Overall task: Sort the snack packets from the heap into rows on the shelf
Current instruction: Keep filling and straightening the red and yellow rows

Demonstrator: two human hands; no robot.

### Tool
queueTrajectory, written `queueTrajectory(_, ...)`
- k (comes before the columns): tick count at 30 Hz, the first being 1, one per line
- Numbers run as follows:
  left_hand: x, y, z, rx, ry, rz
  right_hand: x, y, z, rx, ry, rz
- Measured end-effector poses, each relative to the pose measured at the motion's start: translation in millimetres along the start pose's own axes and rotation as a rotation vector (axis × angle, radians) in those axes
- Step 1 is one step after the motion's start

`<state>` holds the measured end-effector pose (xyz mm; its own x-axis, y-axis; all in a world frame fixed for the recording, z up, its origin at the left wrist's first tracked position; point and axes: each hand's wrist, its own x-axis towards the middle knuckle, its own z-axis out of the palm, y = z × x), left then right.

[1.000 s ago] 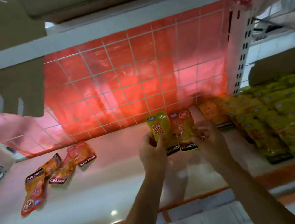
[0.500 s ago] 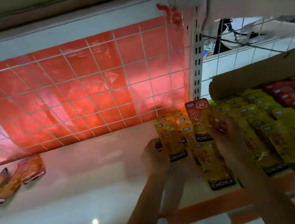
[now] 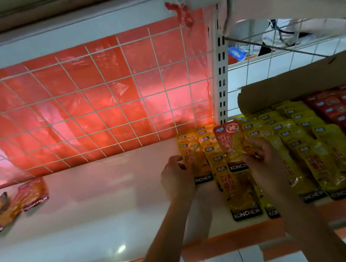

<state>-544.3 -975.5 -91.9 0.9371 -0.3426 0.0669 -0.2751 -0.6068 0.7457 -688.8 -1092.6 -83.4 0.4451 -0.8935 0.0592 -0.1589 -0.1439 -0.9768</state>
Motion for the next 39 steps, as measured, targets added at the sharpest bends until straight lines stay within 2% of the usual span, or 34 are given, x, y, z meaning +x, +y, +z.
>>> queueTrajectory(15, 3.9, 1.4, -4.6, 0.132, -0.066, 0.100, -40.9, -14.2, -15.2, 0.038, 0.093, 0.022)
queueTrajectory(20, -16.1, 16.3, -3.3, 0.047, -0.023, 0.304, -43.3, -12.3, -20.8, 0.030, 0.113, 0.035)
queueTrajectory(26, -42.2, 55.3, 16.4, -0.157, -0.183, 0.524, -32.9, -8.7, -36.4, 0.086, 0.142, 0.031)
queueTrajectory(32, -62.3, 100.6, 58.4, -0.308, -0.371, 0.361, -7.2, 6.2, -84.9, 0.097, 0.155, 0.040)
queueTrajectory(39, -101.8, 176.6, 150.4, -0.383, -0.394, 0.277, 47.3, 39.7, -187.8, 0.000, 0.159, 0.053)
